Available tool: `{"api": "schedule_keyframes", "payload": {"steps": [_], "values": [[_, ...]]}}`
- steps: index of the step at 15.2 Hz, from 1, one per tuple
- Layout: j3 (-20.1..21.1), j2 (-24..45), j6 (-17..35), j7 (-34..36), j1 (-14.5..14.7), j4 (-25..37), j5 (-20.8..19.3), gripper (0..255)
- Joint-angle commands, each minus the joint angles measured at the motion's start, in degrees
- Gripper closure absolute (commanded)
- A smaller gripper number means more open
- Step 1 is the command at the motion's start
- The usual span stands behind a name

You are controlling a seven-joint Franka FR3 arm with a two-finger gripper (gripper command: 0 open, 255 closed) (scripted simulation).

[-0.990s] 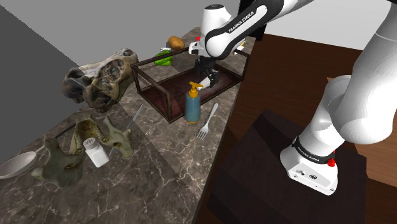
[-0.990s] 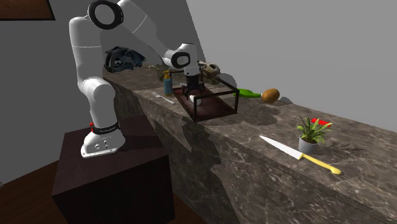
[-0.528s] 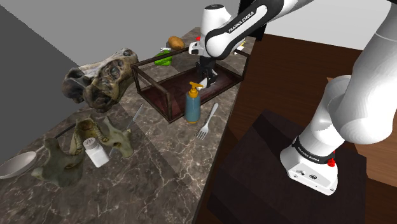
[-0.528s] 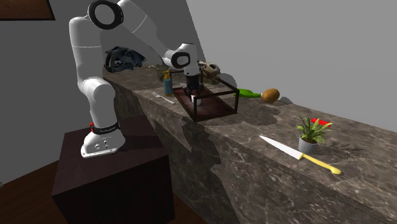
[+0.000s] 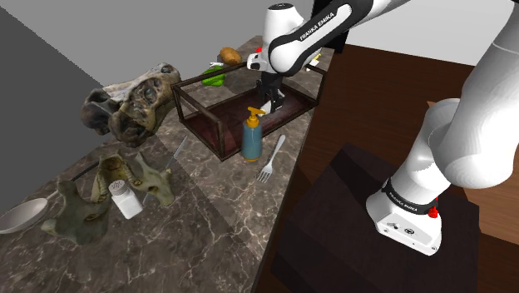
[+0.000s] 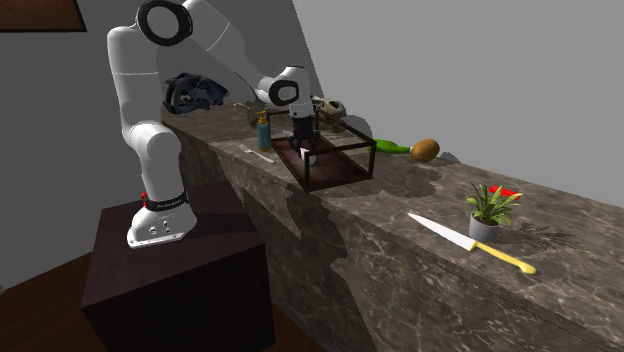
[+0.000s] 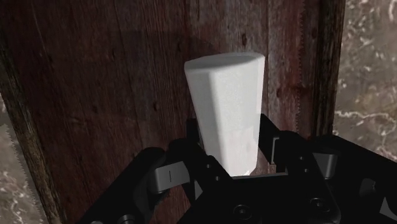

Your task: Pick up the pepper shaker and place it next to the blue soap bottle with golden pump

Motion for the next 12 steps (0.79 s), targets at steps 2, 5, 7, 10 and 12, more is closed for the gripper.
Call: {"api": "schedule_keyframes", "payload": {"steps": [2, 5, 7, 10, 12], "values": [[0.01, -1.44, -2.26, 0.28, 0.12, 0.85, -0.44, 255], [0.03, -2.91, -4.56, 0.47, 0.18, 1.73, -0.85, 255], [0.05, -3.83, -6.1, 0.57, 0.21, 2.38, -1.09, 255], [0.11, -5.12, -8.41, 0.68, 0.26, 3.44, -1.39, 255], [0.16, -5.91, -9.95, 0.74, 0.29, 4.21, -1.57, 255]]}}
